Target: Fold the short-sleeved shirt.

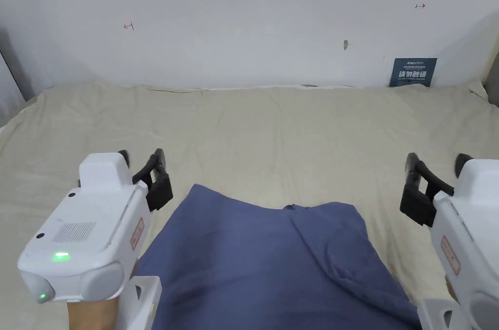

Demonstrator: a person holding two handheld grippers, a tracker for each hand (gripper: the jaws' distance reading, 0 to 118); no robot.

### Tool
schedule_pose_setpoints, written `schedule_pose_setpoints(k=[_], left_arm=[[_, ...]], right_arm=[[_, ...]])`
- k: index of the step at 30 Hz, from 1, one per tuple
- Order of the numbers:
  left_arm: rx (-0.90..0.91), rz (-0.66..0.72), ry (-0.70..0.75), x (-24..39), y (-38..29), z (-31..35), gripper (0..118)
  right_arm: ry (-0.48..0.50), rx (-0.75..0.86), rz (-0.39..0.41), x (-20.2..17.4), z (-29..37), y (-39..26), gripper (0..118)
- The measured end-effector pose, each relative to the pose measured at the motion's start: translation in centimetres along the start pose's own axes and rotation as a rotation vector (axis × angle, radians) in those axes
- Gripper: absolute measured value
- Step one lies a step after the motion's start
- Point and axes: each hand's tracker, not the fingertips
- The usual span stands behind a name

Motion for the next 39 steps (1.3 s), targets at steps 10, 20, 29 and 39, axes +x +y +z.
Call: schedule_pose_setpoints(k=[10,20,29,39], left_arm=[[-0.094,-0.024,-0.054,0.8,-1.1,-3.3,0],[-0.467,0.013,-0.185,-2.1,-4.5,-19.7,0],[-0.808,-0.070,-0.118,-1.3,-11.0,-33.0,115],[-0.958,-0.119,-0.102,0.5,-18.8,-37.4,79]], right_arm=[[-0.003,0.048,0.043,-0.8,-0.9,0.3,1],[0.004,-0.027,0.055,-0.9,-5.9,-1.1,1],[-0.016,-0.152,0.047,-0.8,-12.6,-4.4,1],[-0.025,-0.292,0.064,0.0,-17.1,-9.0,2]])
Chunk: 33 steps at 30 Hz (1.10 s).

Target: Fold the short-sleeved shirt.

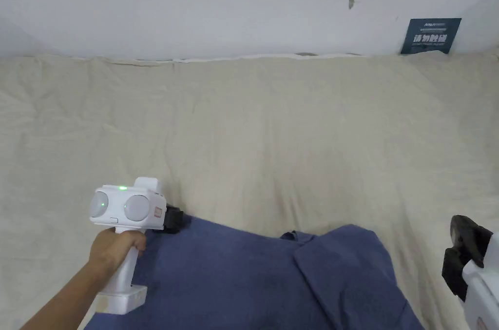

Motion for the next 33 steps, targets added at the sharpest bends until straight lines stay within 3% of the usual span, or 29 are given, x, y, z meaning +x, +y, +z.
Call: schedule_pose_setpoints(k=[4,6,8,9,11,13,14,17,18,20,22,24,25,26,33], left_arm=[[0.051,-0.056,0.008,0.6,0.1,0.0,66],[0.081,-0.102,0.016,1.5,-0.1,0.8,37],[0.095,-0.143,0.020,2.2,-0.5,1.5,4],[0.103,-0.143,0.025,2.6,-0.6,1.9,4],[0.149,-0.133,0.040,3.2,-0.9,3.5,3],[0.163,-0.118,0.025,3.2,-1.1,4.8,3],[0.192,-0.097,0.005,3.1,-1.1,5.6,3],[0.226,-0.065,-0.030,2.6,-1.4,7.4,3],[0.234,-0.052,-0.042,2.5,-1.4,8.1,3],[0.250,-0.037,-0.056,2.0,-1.5,8.8,3],[0.255,-0.026,-0.065,1.8,-1.8,9.7,3],[0.259,-0.018,-0.071,1.7,-2.4,10.4,3],[0.260,-0.016,-0.073,1.7,-2.6,10.7,3],[0.262,-0.009,-0.070,1.5,-2.7,10.8,3],[0.303,0.056,-0.058,0.5,-4.5,14.6,3]], right_arm=[[0.008,-0.099,-0.019,0.3,-1.6,-1.3,2],[0.023,-0.168,-0.044,0.4,-2.8,-2.1,2],[0.045,-0.251,-0.056,0.4,-4.3,-2.9,13],[0.067,-0.292,-0.081,0.3,-5.1,-3.4,19],[0.092,-0.367,-0.108,0.2,-6.6,-4.4,61],[0.071,-0.447,-0.120,-0.3,-7.8,-5.6,114],[0.072,-0.472,-0.118,-0.5,-8.3,-6.2,118],[0.066,-0.513,-0.112,-1.2,-9.3,-8.0,110],[0.077,-0.549,-0.110,-1.3,-9.8,-8.6,100],[0.086,-0.600,-0.151,-1.3,-10.5,-9.8,62],[0.117,-0.643,-0.185,-1.4,-10.8,-10.9,44],[0.128,-0.612,-0.205,-1.5,-10.3,-11.5,36],[0.122,-0.602,-0.186,-1.4,-10.1,-11.3,14],[0.132,-0.605,-0.176,-1.3,-9.9,-11.0,6],[0.122,-0.495,-0.119,-0.1,-6.5,-8.2,6]])
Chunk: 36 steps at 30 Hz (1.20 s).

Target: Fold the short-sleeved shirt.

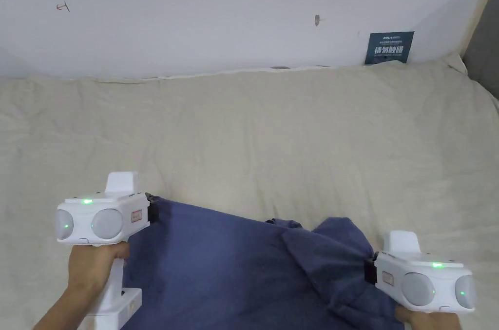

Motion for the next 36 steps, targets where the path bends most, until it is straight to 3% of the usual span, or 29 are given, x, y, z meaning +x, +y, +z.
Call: schedule_pose_setpoints(k=[4,13,16,23,30,33,36], left_arm=[[0.050,0.020,0.012,-1.8,0.3,2.0,3],[0.198,0.047,-0.018,-2.0,2.8,11.1,3],[0.275,0.071,-0.028,-3.6,4.9,11.3,3],[0.440,0.088,-0.015,-3.5,13.2,17.4,3],[0.579,0.060,0.058,-3.3,22.0,20.2,3],[0.635,0.052,0.097,-3.2,25.5,20.6,3],[0.683,0.042,0.127,-2.7,28.1,20.8,3]], right_arm=[[-0.006,0.080,0.069,0.0,3.7,1.2,6],[0.043,0.257,0.065,0.6,11.6,5.4,6],[0.053,0.363,0.077,0.5,14.6,8.0,5],[0.070,0.581,0.103,0.2,20.6,17.3,5],[0.119,0.781,0.076,-0.6,24.5,27.1,5],[0.155,0.814,0.044,-0.6,25.2,31.0,5],[0.151,0.853,0.065,-1.2,25.4,34.2,5]])
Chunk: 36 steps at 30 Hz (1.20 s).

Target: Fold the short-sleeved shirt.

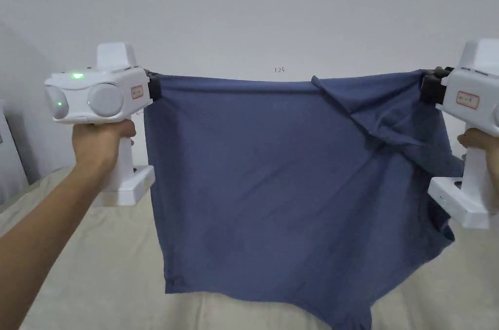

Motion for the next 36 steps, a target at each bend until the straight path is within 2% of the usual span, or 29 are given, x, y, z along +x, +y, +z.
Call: schedule_pose_setpoints(k=[5,11,16,21,27,35,36], left_arm=[[0.063,-0.044,0.040,0.6,1.4,-3.9,3],[0.061,-0.093,0.053,1.5,-1.6,-8.9,3],[-0.015,-0.120,0.044,2.1,-7.9,-11.3,3],[-0.180,-0.129,0.037,1.5,-16.7,-12.8,3],[-0.372,-0.100,0.015,0.4,-27.1,-9.0,3],[-0.591,-0.051,0.014,-1.6,-38.2,2.1,3],[-0.620,-0.030,0.013,-2.0,-39.3,3.8,3]], right_arm=[[0.001,0.040,0.053,-0.3,-3.6,1.6,5],[0.000,0.007,0.094,-0.1,-7.9,-1.2,5],[0.005,-0.089,0.051,0.9,-11.0,-7.4,5],[0.032,-0.220,-0.002,1.5,-12.0,-15.8,5],[0.067,-0.399,-0.034,1.6,-9.2,-25.2,5],[0.100,-0.606,-0.131,0.1,2.0,-34.2,5],[0.100,-0.628,-0.148,0.9,3.2,-35.4,5]])
